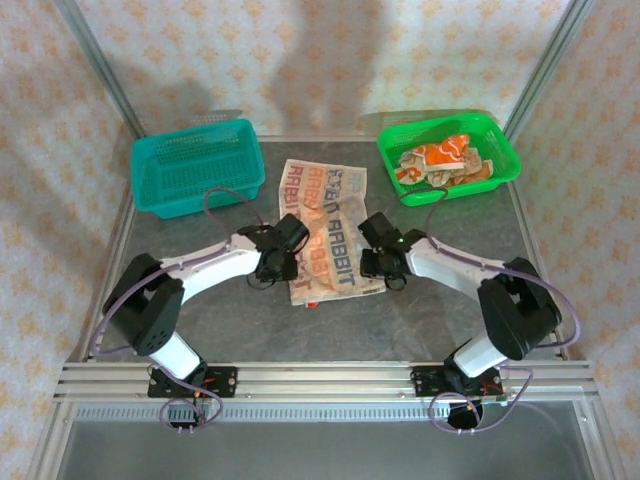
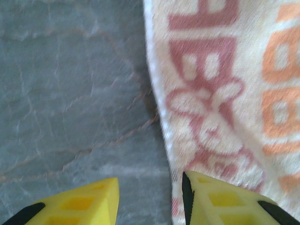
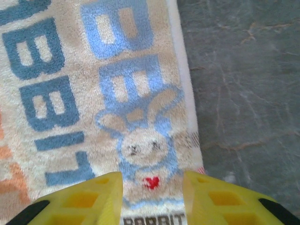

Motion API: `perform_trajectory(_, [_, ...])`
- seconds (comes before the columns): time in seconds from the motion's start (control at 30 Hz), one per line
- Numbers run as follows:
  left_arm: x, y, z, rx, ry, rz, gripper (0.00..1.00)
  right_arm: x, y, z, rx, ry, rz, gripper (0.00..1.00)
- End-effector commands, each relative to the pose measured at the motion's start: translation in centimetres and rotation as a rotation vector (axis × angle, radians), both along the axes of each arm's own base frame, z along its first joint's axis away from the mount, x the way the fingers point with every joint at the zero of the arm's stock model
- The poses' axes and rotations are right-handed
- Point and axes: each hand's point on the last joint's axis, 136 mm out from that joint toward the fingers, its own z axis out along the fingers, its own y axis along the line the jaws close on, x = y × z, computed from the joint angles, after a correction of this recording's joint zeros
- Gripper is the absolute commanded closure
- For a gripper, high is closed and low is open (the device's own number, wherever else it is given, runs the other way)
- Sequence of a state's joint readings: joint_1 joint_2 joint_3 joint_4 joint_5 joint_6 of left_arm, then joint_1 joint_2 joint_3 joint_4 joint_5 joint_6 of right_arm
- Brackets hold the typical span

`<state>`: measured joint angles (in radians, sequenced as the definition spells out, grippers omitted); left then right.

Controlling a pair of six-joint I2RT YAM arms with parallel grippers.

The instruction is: Fold and stack the towels

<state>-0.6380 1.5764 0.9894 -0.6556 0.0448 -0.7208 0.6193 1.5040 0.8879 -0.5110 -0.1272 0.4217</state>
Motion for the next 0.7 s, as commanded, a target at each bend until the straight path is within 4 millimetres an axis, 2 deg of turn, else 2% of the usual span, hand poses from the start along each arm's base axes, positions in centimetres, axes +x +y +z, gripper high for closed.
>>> perform_trajectory(0.0, [-2.1, -0.6, -1.1, -0.085, 0.031, 0.057, 0.59, -1.4, -2.1, -0.4, -0.051, -0.010, -0.042, 0.62])
perform_trajectory(0.2, [-3.9, -2.2, -2.7, -0.128, 0.033, 0.048, 0.59, -2.7, -2.2, -1.7, -0.049, 0.039, -0.025, 0.66])
perform_trajectory(0.43, [-3.8, -3.8, -3.5, -0.109, 0.039, 0.025, 0.60, -2.8, -2.0, -2.5, -0.057, 0.057, 0.003, 0.66])
perform_trajectory(0.67, [-4.2, -3.9, -4.1, -0.089, 0.060, 0.028, 0.62, -3.0, -1.9, -2.8, -0.061, 0.067, 0.022, 0.65])
